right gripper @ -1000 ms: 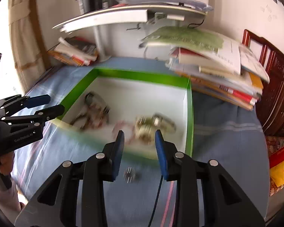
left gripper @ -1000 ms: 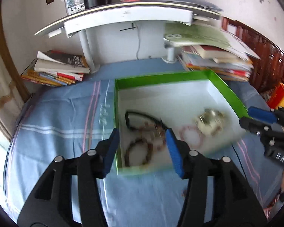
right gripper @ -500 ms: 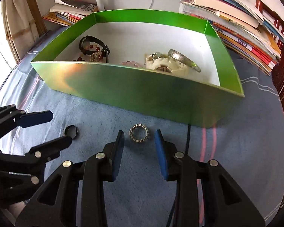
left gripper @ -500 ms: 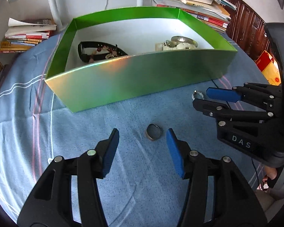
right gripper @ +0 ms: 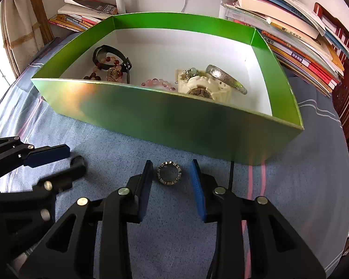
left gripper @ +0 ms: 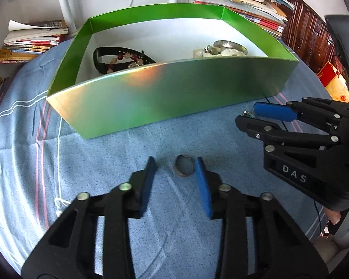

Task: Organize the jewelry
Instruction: 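Grasp the black ring with the left tool while the right tool grasps the rhinestone ring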

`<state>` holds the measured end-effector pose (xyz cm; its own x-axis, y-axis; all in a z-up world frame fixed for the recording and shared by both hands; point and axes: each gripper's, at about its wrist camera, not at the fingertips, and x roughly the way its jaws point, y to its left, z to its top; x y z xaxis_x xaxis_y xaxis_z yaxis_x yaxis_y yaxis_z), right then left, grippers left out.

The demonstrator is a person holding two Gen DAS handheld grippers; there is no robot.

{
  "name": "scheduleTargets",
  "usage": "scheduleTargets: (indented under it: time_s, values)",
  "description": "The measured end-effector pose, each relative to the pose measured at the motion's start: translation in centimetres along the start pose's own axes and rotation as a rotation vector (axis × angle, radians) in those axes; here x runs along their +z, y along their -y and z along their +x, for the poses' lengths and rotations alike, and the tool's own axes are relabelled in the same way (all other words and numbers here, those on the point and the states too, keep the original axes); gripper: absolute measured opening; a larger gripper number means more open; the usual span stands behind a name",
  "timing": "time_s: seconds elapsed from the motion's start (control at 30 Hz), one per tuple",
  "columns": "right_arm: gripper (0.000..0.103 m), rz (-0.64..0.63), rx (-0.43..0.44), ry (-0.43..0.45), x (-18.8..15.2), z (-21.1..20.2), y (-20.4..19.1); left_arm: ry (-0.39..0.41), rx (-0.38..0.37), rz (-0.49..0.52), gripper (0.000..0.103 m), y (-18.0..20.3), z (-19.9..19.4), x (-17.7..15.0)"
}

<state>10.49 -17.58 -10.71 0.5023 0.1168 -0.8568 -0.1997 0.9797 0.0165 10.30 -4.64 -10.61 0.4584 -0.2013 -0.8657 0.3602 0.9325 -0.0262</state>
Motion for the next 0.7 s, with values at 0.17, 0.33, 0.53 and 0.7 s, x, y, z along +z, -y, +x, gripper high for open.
scheduleTargets:
  time_s: [0.17, 0.33, 0.53, 0.7]
  values:
    - [0.021, -0.016, -0.011, 0.004, -0.2, -0.2, -0.4, 0.007, 0.002, -0.023, 0.02, -0.7, -0.1, 0.0]
    - [0.021, -0.004, -0.011, 0.017, -0.3, -0.9, -0.4, 0.017, 0.011, -0.041, 0.019, -1.5, -0.6, -0.3]
    - [0.021, -0.003, -0.002, 0.025, -0.5, -2.2, -0.5, 0.03, 0.019, -0.064, 0.019, -2.3, -1.6, -0.4]
    - [0.021, -0.014, 0.025, 0.149, 1.2, -6.7, -0.7, 0.146, 0.035, -0.065, 0.019, -3.0, -5.8, 1.1]
